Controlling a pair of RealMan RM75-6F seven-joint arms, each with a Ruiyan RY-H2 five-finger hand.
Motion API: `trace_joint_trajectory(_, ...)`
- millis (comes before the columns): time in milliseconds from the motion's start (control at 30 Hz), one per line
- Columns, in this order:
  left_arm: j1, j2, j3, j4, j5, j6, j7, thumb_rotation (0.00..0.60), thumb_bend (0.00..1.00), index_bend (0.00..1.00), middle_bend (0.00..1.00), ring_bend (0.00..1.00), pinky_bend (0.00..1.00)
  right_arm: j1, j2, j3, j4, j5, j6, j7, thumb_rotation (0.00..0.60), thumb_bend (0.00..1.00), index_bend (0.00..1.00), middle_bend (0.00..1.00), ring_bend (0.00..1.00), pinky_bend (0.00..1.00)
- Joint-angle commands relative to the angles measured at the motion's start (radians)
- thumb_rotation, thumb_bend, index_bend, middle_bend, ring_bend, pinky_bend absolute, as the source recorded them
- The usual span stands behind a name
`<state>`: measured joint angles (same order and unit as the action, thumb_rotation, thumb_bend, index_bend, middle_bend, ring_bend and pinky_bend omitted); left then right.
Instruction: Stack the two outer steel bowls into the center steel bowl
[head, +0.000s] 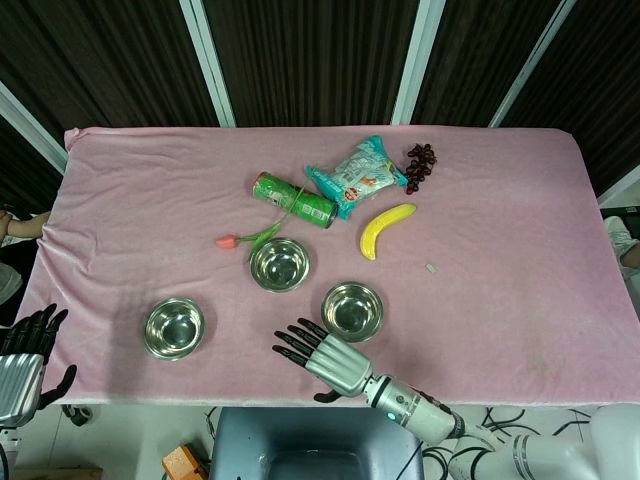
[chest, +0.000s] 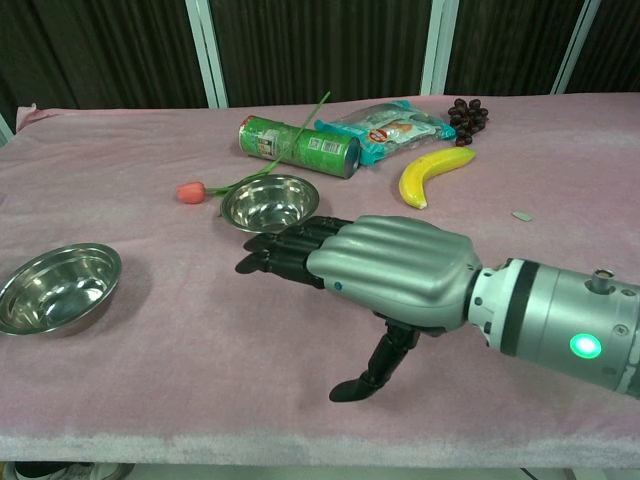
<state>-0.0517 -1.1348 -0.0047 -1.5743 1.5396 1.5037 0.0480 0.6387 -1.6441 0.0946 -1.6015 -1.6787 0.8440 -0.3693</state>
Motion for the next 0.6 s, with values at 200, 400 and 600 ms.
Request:
trace_joint_trajectory(200,0.004,-0.004,0.008,-0.005,0.006,0.003,0.018,0.6,0.37,0.0,0.0,0.0,0.1,0.009,0.02,-0.007,-0.017,0.045,0.012,-0.041,0.6,0.26,0.0,0.0,0.0,0.0)
trace_joint_trajectory(400,0.005,-0.003,0.008,-0.006,0.008,0.005,0.013,0.6,0.37,0.0,0.0,0.0,0.1,0.004,0.048,0.001,0.008,0.088,0.038,-0.103,0.6,0.26,0.03,0.0,0.0,0.0)
trace_joint_trajectory(600,0.01,0.0,0.014,-0.004,0.014,0.012,0.009,0.6,0.37,0.0,0.0,0.0,0.1,-0.013,0.082,-0.002,0.075,0.151,0.054,-0.097,0.6,0.26,0.25,0.0,0.0,0.0)
